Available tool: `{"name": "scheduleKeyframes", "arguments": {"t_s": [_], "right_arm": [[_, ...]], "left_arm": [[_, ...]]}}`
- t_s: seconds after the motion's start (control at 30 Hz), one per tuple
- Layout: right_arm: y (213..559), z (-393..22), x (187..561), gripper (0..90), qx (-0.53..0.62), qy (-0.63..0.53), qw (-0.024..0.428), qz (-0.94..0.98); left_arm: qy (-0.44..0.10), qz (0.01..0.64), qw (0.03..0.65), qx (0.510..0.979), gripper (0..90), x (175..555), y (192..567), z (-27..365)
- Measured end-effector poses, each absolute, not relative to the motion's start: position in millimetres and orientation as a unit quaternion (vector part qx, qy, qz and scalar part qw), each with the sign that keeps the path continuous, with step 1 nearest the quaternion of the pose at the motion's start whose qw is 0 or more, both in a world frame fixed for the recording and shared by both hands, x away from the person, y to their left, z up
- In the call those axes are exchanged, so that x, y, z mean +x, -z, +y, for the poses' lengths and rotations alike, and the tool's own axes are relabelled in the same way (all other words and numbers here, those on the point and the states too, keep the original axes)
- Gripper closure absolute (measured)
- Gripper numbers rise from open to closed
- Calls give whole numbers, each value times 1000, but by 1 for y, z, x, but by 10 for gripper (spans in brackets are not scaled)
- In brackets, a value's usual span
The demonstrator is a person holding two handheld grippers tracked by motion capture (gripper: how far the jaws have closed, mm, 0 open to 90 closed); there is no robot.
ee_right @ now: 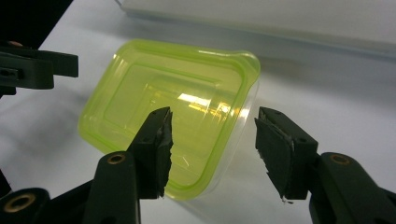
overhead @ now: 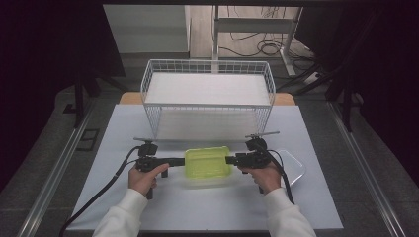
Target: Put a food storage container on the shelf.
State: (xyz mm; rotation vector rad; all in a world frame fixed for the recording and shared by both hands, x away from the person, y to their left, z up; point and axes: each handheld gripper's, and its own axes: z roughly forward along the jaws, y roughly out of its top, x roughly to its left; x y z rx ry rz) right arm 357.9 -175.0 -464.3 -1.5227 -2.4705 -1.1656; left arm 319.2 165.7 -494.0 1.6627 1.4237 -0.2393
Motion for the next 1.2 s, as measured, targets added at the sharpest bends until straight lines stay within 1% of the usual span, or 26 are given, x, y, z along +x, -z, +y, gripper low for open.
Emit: {"name": "scheduleKeyframes", "arguments": {"t_s": [0.07, 0.13, 0.27, 0.4, 0.57, 0.63, 0.67, 0.7, 0.8, 0.83, 0.87, 1.0, 1.03, 1.07, 1.2], "right_arm": [[468, -174, 361, 464, -495, 369, 10, -786], [475, -172, 367, 479, -503, 366, 24, -783], [478, -170, 369, 489, -506, 359, 19, -784], [483, -169, 372, 501, -513, 356, 25, -780], [486, -168, 374, 544, -516, 357, 33, -778], [488, -167, 375, 572, -516, 358, 42, -777], [488, -167, 375, 572, -516, 358, 42, -777], [488, -167, 375, 578, -515, 360, 43, -776], [489, -166, 376, 614, -515, 354, 43, -779], [490, -166, 376, 648, -518, 351, 40, -779], [489, -166, 376, 657, -519, 352, 37, -778], [488, -168, 375, 683, -524, 359, 43, -771], [486, -169, 374, 706, -525, 370, 51, -765], [486, -169, 374, 706, -525, 370, 51, -765], [479, -170, 369, 752, -512, 395, 58, -761]], "left_arm": [[99, 580, 444, 676, 413, 322, 499, 165], [105, 581, 441, 676, 422, 325, 503, 164], [117, 586, 444, 668, 441, 330, 509, 162], [136, 589, 450, 657, 476, 334, 514, 160], [153, 586, 453, 654, 512, 336, 519, 157], [161, 586, 455, 651, 551, 337, 522, 156], [161, 586, 455, 651, 572, 337, 522, 156], [167, 584, 456, 650, 572, 337, 523, 155], [176, 586, 457, 646, 635, 337, 526, 153], [172, 587, 453, 649, 694, 337, 527, 152], [172, 587, 453, 649, 721, 337, 527, 152], [168, 584, 454, 652, 755, 335, 524, 152], [163, 582, 455, 654, 763, 334, 522, 154], [163, 582, 455, 654, 771, 334, 522, 154], [154, 578, 458, 658, 790, 332, 518, 156]]}}
